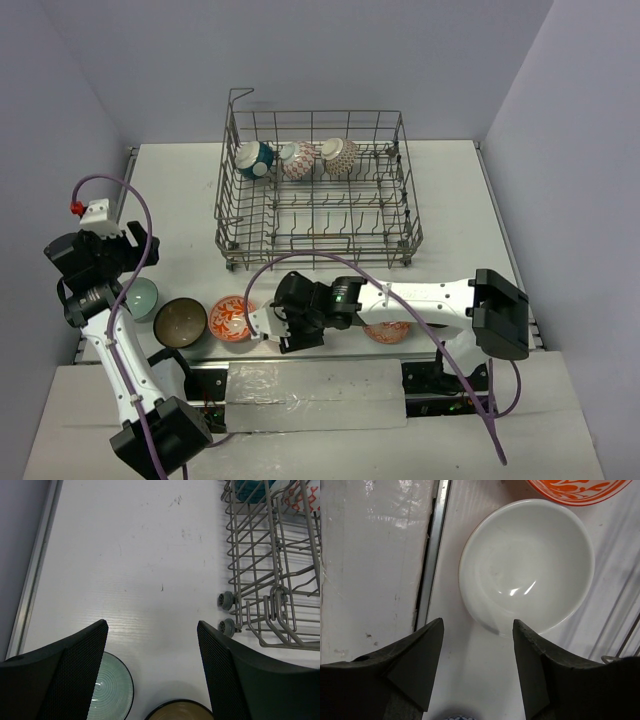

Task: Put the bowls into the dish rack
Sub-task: Pick up the bowl from the corner of the board, then insert the bowl into the dish rack.

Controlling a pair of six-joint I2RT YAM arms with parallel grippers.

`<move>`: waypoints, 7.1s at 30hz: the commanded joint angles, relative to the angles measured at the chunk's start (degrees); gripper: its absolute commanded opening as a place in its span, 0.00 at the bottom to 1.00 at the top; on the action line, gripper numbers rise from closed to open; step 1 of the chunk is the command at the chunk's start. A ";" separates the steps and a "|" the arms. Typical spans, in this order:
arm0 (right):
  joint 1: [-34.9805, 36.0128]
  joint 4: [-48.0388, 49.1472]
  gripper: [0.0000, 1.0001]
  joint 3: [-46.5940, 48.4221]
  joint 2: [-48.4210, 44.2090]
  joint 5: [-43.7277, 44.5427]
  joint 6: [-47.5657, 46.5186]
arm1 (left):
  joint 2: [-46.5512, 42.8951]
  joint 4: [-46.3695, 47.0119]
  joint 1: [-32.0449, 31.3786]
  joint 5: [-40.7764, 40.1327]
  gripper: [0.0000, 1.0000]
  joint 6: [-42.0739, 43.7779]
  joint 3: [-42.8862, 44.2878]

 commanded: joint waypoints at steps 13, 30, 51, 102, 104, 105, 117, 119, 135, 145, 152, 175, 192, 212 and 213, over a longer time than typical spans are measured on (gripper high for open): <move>1.17 3.28 0.55 1.98 3.83 -2.15 1.31 | -0.59 1.46 0.28 4.18 0.78 0.91 -0.05; 1.25 4.68 0.38 1.80 5.68 -0.04 1.57 | -0.41 1.55 0.28 5.41 0.79 1.35 -0.23; 1.25 3.81 0.09 1.63 5.95 -0.04 1.48 | 0.03 1.63 0.28 5.68 0.79 1.18 -0.23; 1.17 1.17 0.10 3.30 8.58 0.75 1.31 | -0.33 1.19 0.37 6.29 0.79 1.27 -0.31; 1.17 1.17 0.09 3.39 8.50 0.93 1.31 | -0.41 1.19 0.28 6.38 0.79 1.27 -0.31; 1.25 1.26 0.07 3.39 8.32 1.10 1.39 | -0.33 1.19 0.28 6.38 0.79 1.27 -0.31; 1.17 -0.67 0.00 4.35 5.24 0.58 1.48 | -0.24 1.02 0.28 6.91 0.79 1.18 -0.31; 0.82 -3.03 0.00 5.67 4.02 -2.39 1.40 | -0.33 0.93 0.28 7.17 0.79 1.18 -0.31; -7.88 -17.72 0.00 15.59 -7.41 -20.68 -0.71 | -1.47 0.58 0.28 6.64 0.79 1.09 0.04; -19.74 -28.35 0.00 33.44 -14.18 -32.55 -1.16 | -1.12 0.93 0.28 7.87 0.79 1.35 0.21; -31.69 -19.85 0.00 33.97 -15.50 -34.84 5.60 | -1.03 0.93 0.28 8.49 0.79 1.62 0.12; -63.87 11.00 0.00 46.63 11.91 -48.55 43.13 | -0.94 -0.74 0.28 12.62 0.79 3.02 0.74; -78.28 43.80 0.00 39.69 24.92 -59.72 77.86 | -1.73 -0.04 0.28 12.27 0.79 1.70 0.83; -78.82 49.85 0.00 39.42 33.80 -60.33 86.91 | -1.29 -0.48 0.28 12.01 0.79 1.79 0.74; -78.81 51.51 0.00 39.94 35.02 -60.68 87.96 | -1.29 -0.48 0.28 12.01 0.78 1.71 0.74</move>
